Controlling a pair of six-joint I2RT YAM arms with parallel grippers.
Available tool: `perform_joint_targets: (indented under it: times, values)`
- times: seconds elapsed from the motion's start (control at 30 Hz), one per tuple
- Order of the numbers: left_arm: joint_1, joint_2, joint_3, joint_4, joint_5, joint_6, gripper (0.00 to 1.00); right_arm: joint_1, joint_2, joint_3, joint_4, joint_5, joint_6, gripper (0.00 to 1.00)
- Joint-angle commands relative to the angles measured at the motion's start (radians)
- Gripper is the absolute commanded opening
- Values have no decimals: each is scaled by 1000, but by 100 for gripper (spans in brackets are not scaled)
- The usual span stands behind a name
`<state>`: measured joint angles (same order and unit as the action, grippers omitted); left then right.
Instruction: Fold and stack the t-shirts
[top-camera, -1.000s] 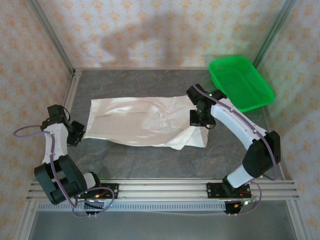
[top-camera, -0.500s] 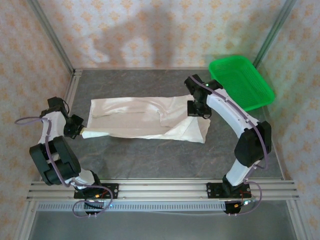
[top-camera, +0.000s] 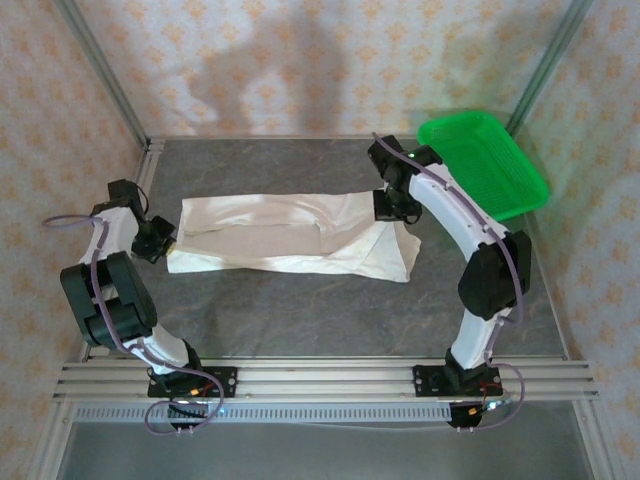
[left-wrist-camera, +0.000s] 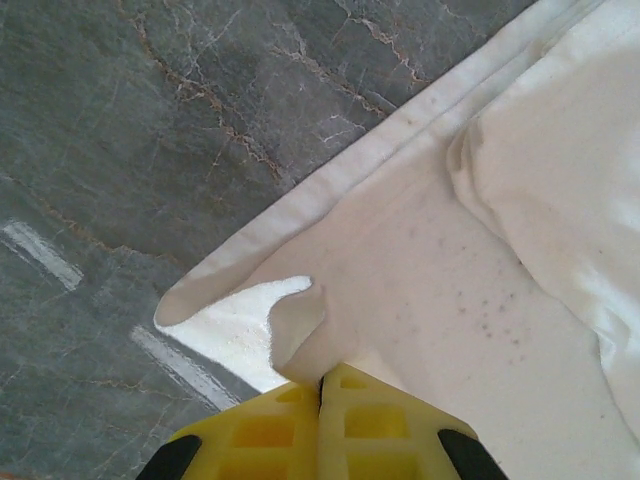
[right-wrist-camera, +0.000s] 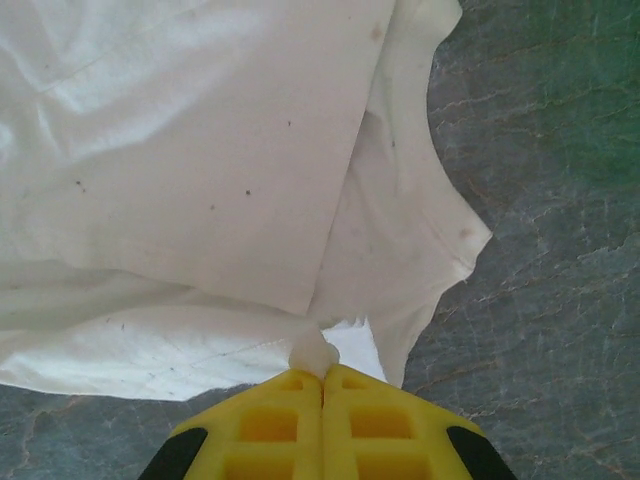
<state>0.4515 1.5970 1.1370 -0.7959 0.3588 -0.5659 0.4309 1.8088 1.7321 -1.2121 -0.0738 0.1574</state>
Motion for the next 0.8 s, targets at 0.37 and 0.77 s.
perform_joint_targets:
  times: [0.37,0.77]
  values:
    - [-57,119,108,1,-48,26,0,-72,96,120,-46,15,-58,0]
    - [-68,216,175,-15,-81,26,11,-82,202,222,-58,42,-80,0]
